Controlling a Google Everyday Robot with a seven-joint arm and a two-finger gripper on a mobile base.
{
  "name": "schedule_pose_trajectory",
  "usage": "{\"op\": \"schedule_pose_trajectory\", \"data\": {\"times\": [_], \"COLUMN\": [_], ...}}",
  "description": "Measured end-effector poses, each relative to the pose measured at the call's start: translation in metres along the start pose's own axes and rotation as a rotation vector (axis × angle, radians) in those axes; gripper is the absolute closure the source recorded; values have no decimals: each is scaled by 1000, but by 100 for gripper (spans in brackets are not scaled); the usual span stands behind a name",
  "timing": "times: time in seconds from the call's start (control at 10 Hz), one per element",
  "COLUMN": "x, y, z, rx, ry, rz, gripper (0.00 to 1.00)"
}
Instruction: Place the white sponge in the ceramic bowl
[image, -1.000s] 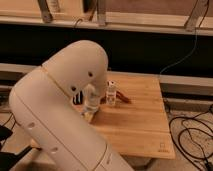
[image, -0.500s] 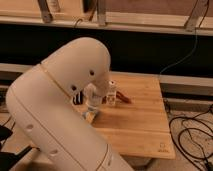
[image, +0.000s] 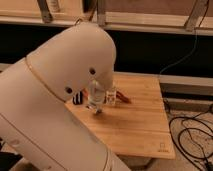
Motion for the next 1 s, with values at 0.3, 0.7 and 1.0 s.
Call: {"op": "schedule_pose_trajectory", "data": {"times": [0.3,0.7,1.0], "x": [8,27,37], "y": [22,45,67], "z": [-37,-40,-16], "rx": [-103,-153,-155], "ry": [-6,-31,-31], "rz": [-25,-83,-104], "gripper": [100,100,100]}}
